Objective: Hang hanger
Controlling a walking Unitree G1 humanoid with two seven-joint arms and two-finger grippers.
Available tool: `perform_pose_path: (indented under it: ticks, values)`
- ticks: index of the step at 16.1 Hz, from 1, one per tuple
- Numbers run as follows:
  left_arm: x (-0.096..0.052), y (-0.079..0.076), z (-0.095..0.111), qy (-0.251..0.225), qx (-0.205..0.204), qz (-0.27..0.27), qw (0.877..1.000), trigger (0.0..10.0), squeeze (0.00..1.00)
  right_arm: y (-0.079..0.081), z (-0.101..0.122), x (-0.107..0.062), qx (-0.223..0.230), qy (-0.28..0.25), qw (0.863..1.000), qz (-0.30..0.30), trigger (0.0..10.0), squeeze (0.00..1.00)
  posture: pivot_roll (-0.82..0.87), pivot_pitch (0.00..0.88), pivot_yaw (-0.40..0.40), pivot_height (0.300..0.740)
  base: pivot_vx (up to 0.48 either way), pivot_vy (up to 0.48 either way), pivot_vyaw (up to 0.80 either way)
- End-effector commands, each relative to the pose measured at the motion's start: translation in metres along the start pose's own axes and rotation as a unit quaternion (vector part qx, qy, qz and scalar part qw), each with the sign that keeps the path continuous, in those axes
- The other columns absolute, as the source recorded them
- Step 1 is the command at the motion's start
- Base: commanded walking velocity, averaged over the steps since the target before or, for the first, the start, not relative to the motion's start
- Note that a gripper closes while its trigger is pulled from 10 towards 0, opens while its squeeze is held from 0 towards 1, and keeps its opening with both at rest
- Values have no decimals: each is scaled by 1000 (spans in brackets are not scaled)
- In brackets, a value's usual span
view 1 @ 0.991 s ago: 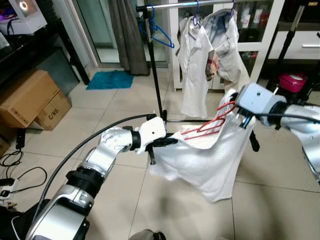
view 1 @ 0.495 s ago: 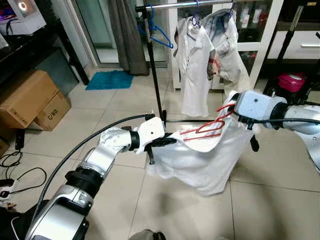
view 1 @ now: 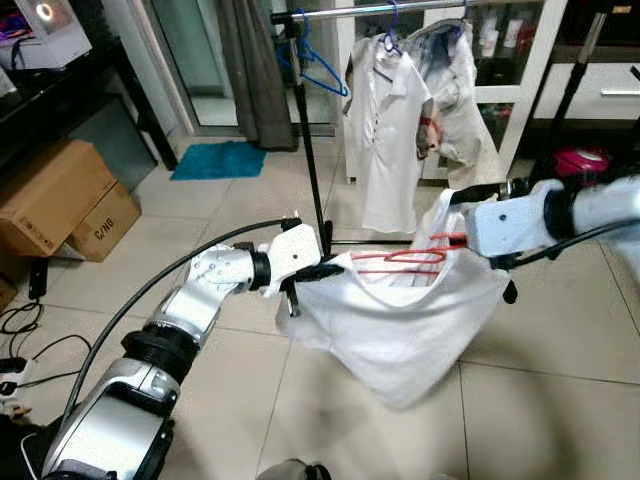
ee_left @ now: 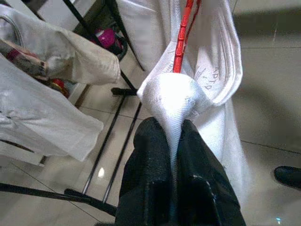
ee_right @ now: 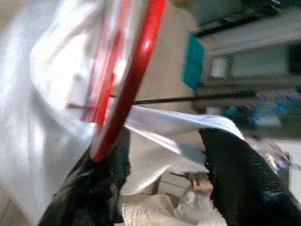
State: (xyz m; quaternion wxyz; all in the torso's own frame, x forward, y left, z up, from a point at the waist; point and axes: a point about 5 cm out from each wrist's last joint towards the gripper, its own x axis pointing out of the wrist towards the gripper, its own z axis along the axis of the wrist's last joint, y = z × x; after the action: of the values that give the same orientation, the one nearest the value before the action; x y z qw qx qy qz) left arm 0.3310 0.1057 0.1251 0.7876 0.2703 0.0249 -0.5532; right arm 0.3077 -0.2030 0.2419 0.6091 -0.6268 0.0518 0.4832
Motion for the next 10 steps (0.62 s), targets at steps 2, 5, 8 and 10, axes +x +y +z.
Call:
perform_pose_path:
  ticks: [2,5,8,10]
  values:
    - [-6,6,0,-2,4,12,1000,0,0,2,3,-1,-14,-17,998,65,10000,1000,-218,0,123,740,0,0,0]
    - [-10,7,-1,-12,-6,38,999,0,0,-7,5,-6,2,-38,995,92,10000,1000,-208,0,93,740,0,0,0]
    - [-18,7,-2,-31,-9,54,998,0,0,-22,5,-8,18,-55,997,52,10000,1000,-199,0,86,740,0,0,0]
    - [-26,10,0,-50,-14,67,996,0,0,-25,-6,-15,56,-52,997,18,10000,1000,-198,0,89,740,0,0,0]
